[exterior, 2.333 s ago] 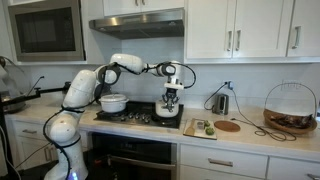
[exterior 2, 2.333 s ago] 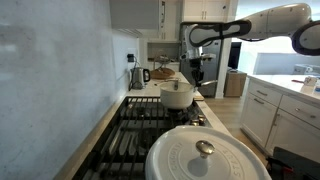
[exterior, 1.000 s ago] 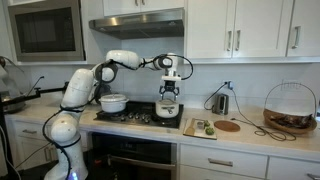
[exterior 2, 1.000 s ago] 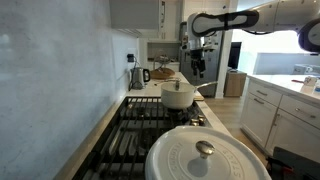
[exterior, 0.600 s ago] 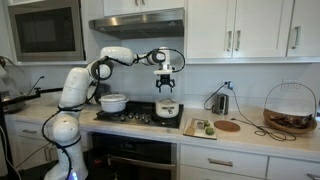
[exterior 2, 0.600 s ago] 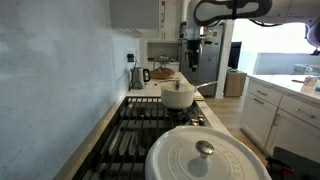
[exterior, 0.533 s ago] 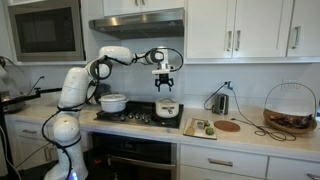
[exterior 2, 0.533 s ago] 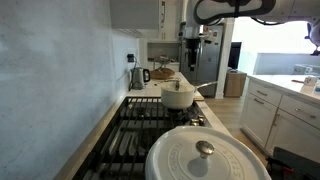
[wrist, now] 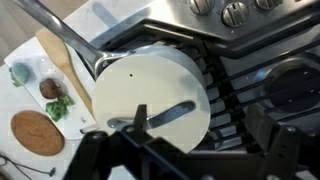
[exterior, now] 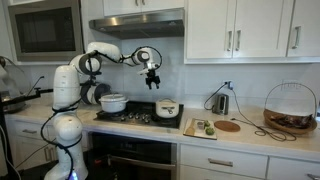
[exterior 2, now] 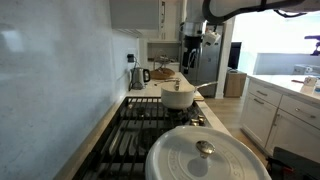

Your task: Slide the cream white pot to the right side of the stove

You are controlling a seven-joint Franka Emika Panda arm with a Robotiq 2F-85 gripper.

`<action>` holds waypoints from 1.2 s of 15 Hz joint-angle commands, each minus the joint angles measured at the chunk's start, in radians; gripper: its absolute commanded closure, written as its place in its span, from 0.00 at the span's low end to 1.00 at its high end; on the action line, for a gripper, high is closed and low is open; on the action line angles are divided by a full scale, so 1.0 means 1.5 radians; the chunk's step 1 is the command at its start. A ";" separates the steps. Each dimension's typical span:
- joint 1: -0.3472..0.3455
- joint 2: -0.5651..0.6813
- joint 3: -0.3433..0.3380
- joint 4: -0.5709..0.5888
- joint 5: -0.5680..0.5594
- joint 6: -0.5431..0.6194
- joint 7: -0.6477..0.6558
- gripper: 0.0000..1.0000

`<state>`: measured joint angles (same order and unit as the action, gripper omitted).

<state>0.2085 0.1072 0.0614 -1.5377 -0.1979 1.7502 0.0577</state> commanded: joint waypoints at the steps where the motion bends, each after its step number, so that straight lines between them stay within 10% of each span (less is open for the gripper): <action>1: 0.007 -0.080 0.030 -0.100 -0.056 0.015 0.173 0.00; 8: -0.001 -0.149 0.085 -0.165 -0.093 -0.020 0.418 0.00; 18: -0.007 -0.142 0.096 -0.158 -0.085 -0.014 0.412 0.00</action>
<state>0.2167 -0.1080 0.1866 -1.7802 -0.3269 1.7336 0.6761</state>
